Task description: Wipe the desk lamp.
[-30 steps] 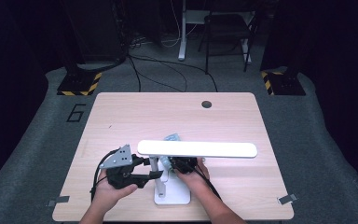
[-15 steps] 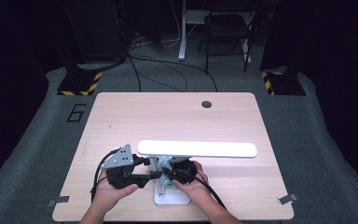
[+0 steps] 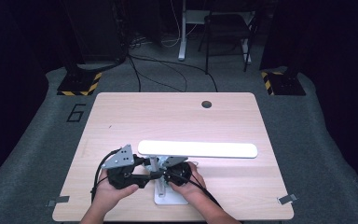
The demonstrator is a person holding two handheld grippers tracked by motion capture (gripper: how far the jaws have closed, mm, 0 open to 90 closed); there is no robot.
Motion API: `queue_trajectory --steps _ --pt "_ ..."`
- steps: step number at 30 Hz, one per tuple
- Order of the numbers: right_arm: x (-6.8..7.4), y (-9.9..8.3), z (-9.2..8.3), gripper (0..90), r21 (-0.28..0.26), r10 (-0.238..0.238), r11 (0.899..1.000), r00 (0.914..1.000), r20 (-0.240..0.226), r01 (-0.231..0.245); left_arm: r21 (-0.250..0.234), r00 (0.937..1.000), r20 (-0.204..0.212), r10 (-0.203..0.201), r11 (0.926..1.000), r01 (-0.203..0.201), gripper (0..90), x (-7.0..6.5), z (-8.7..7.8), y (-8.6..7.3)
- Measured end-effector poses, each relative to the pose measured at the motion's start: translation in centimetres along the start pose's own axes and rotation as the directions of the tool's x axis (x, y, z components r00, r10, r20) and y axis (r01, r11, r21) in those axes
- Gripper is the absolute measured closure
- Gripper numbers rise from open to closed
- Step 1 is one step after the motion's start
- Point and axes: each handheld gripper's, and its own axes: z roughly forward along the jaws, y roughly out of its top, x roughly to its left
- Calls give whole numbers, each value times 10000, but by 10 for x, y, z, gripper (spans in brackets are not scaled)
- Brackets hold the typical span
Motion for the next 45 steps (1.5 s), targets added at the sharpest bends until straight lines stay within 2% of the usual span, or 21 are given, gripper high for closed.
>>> queue_trajectory --steps 7,13,15,17,19,21,24,27,29,33,38,42,44,45 --pt "-13 4 7 676 70 527 9986 9979 378 -530 -11 10000 -60 7 10000 -7 515 0 0 0" --pt "-25 6 11 675 90 1012 9947 9928 645 -1020 65 10000 -23 11 10000 -11 515 0 0 0" --pt "-28 5 12 676 0 1351 9908 9878 770 -1355 79 10000 -24 18 10000 -18 515 0 -1 0" --pt "-32 5 12 678 77 1336 9908 9871 887 -1348 68 10000 -26 22 10000 -21 515 0 -1 0" --pt "-37 3 12 678 251 1309 9906 9842 1191 -1348 3 10000 -47 -5 10000 5 515 0 -1 -1" --pt "-42 1 11 678 299 1617 9855 9777 1337 -1670 48 10000 -27 51 10000 -51 516 1 -1 -1" --pt "-47 0 9 678 344 1816 9815 9732 1411 -1881 13 10000 5 46 10000 -46 515 1 0 -1" --pt "-49 -1 9 678 324 1670 9844 9757 1416 -1732 -57 10000 38 5 10000 -4 511 2 0 -2" --pt "-47 -1 9 677 337 1720 9833 9744 1445 -1786 -70 9999 137 -104 9999 105 506 3 0 -3" --pt "-48 -1 9 676 333 1760 9827 9746 1387 -1822 48 9998 177 -11 10000 11 502 4 1 -6" --pt "-49 -2 9 675 314 1771 9827 9756 1301 -1826 114 9998 180 -104 9999 102 500 5 3 -8" --pt "-50 -2 9 673 317 1837 9815 9751 1241 -1890 190 9999 102 50 9998 -52 500 4 3 -7" --pt "-52 -2 9 673 324 1816 9819 9767 1142 -1864 192 9998 153 111 9998 -114 497 4 3 -7" --pt "-55 -2 8 673 393 1641 9848 9807 1063 -1691 223 9996 258 112 9997 -118 493 4 2 -7"
